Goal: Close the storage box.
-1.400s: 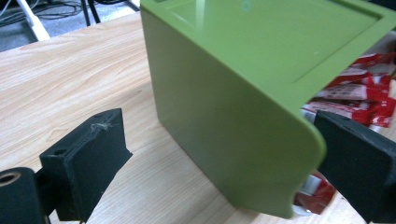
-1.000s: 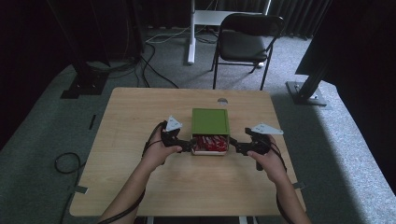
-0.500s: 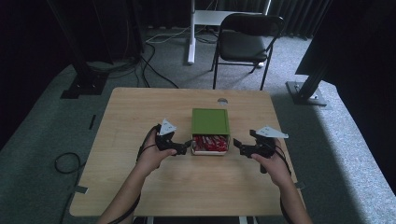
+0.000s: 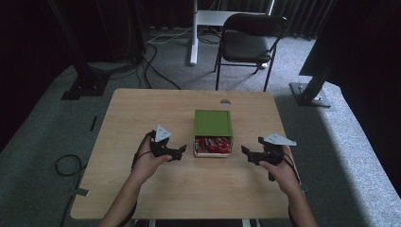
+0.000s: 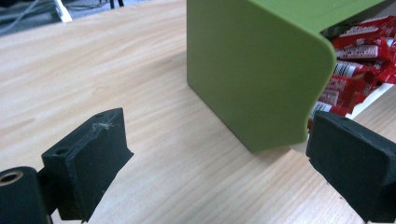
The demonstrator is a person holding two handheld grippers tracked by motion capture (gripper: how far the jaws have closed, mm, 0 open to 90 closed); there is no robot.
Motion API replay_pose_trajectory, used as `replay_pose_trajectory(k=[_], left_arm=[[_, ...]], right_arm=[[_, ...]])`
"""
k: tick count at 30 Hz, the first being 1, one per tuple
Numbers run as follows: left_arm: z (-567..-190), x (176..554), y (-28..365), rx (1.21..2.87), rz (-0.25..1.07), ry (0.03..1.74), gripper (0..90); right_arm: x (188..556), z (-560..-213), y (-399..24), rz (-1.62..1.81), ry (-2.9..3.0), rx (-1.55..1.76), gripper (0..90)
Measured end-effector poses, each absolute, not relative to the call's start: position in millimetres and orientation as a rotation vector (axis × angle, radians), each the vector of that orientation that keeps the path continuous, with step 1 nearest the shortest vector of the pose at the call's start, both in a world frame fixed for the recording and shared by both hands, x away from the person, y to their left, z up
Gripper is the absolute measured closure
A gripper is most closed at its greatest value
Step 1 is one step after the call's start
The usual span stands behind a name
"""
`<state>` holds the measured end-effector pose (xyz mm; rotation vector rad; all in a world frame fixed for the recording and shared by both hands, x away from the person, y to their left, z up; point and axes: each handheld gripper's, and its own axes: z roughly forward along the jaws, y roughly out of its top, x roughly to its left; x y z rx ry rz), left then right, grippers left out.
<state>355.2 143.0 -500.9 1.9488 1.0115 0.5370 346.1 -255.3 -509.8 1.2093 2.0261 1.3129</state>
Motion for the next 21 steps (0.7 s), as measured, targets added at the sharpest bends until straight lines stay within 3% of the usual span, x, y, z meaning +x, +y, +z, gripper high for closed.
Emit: replay_pose_trajectory(k=[21], left_arm=[[-523, 338, 182, 1.938, 0.557, 1.137, 6.3]], right_arm=[[328, -539, -266, 1.269, 2.057, 1.259, 12.1]])
